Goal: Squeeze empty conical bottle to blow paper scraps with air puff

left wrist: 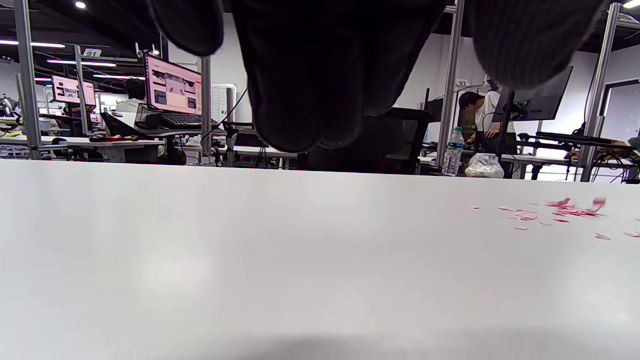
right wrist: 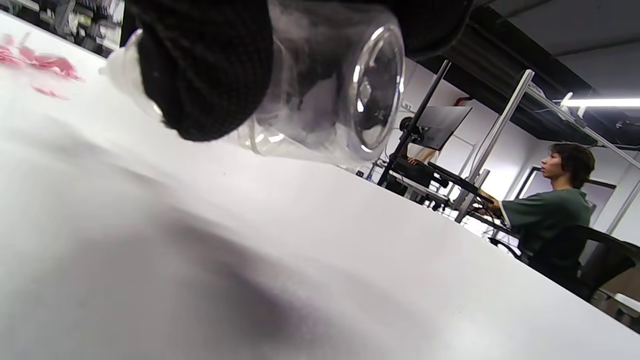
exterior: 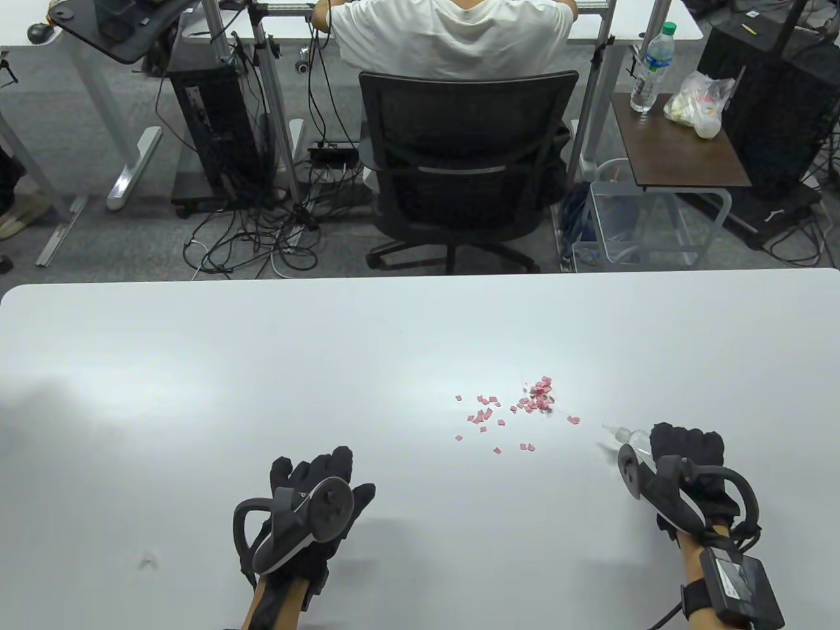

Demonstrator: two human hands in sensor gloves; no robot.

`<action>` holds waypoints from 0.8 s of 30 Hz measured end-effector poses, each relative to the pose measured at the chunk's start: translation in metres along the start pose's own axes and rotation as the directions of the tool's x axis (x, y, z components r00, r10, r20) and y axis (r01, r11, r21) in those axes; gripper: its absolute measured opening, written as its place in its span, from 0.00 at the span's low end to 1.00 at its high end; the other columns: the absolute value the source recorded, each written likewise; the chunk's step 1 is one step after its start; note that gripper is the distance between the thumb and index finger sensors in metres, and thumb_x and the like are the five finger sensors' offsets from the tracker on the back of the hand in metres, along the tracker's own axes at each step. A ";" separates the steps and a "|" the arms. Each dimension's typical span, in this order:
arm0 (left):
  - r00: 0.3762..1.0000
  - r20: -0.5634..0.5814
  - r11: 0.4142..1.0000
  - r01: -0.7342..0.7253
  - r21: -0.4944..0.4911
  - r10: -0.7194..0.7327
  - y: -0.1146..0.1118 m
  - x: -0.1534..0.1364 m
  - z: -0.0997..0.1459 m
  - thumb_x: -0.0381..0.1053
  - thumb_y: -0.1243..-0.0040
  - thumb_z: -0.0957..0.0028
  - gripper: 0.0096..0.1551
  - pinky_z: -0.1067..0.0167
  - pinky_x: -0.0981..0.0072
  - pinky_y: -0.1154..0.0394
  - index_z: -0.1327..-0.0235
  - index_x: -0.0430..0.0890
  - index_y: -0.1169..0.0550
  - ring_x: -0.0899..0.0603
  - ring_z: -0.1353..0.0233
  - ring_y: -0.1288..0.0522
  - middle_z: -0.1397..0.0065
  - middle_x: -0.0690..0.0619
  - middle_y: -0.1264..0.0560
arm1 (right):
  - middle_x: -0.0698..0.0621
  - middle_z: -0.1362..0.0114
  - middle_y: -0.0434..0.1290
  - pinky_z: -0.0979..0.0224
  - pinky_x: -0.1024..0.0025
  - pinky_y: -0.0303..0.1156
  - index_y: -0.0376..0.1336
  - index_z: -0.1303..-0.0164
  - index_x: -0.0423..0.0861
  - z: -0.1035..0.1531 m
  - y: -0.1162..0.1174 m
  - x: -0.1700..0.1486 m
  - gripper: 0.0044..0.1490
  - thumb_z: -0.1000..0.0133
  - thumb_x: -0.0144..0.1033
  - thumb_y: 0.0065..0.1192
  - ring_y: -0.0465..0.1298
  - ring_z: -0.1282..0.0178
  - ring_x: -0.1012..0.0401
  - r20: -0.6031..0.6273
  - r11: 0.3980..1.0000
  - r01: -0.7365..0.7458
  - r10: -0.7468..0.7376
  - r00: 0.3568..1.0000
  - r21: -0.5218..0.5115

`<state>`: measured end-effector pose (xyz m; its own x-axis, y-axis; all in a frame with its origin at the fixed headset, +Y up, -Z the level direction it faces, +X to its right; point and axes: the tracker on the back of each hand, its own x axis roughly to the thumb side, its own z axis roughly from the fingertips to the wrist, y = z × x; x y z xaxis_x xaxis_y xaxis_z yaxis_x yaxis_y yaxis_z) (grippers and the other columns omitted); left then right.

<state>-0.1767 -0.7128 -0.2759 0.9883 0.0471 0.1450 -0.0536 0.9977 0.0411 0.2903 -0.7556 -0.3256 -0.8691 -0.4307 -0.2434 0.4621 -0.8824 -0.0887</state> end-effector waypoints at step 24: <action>1.000 0.003 1.000 -0.003 0.003 0.003 0.000 0.000 0.000 0.71 0.42 0.43 0.44 0.21 0.34 0.45 0.19 0.49 0.29 0.41 0.27 0.20 0.23 0.47 0.24 | 0.49 0.35 0.82 0.19 0.52 0.70 0.72 0.33 0.49 0.004 0.000 0.010 0.39 0.55 0.47 0.79 0.81 0.35 0.54 0.104 0.998 0.053 -0.048 0.993 -0.041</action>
<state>-0.1768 -0.7127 -0.2758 0.9877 0.0497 0.1480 -0.0567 0.9974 0.0436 0.2808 -0.7609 -0.3247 -0.9040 -0.4047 -0.1374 0.4223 -0.8955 -0.1405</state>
